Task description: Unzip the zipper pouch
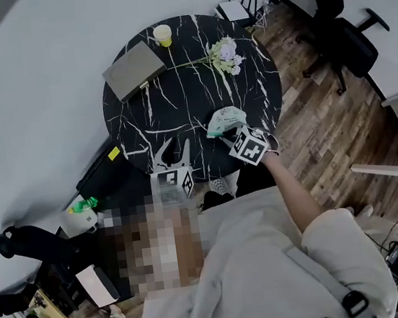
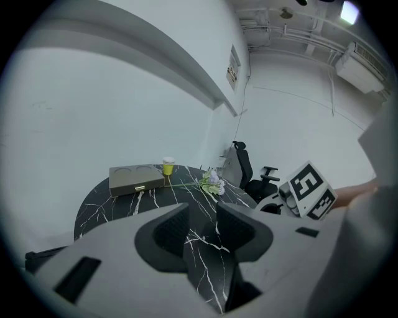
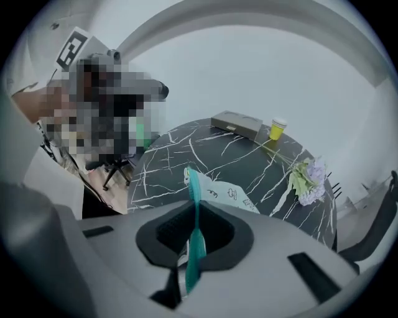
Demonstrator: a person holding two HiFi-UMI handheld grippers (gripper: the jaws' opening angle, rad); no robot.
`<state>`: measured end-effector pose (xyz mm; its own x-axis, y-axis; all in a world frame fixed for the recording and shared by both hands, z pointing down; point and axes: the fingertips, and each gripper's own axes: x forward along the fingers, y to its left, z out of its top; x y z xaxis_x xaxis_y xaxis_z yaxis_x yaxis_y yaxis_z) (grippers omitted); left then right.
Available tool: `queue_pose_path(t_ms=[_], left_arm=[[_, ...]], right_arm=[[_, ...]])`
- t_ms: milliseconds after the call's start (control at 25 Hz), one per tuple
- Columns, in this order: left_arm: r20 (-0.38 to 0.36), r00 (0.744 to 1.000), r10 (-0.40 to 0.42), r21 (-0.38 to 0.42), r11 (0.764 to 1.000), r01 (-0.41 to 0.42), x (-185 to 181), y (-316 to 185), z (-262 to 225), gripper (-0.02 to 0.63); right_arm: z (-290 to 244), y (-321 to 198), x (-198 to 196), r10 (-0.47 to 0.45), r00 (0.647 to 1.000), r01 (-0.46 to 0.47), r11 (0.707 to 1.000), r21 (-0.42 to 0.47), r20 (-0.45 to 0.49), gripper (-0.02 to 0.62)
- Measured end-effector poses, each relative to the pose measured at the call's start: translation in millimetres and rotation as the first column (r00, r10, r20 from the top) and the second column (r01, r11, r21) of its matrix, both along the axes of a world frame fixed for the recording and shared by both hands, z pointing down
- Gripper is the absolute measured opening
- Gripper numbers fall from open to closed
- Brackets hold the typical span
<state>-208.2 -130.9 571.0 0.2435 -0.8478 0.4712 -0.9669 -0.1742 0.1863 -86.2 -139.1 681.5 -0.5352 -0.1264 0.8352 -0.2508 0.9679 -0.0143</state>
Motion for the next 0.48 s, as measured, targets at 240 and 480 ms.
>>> queue_pose_path(t_ms=[240, 480], left_arm=[[-0.001, 1.000, 0.013, -0.001, 1.000, -0.013, 1.5, -0.5, 0.0, 0.147], [-0.006, 0.999, 0.049, 0.028, 0.998, -0.049, 8.6, -4.1, -4.7, 0.147]], right_arm=[[-25.0, -14.6, 8.4, -0.029, 0.999, 0.028, 0.999, 0.045, 0.013, 0.026], [-46.3, -22.9, 10.1, -0.020, 0.998, 0.018, 0.999, 0.031, 0.052, 0.026]])
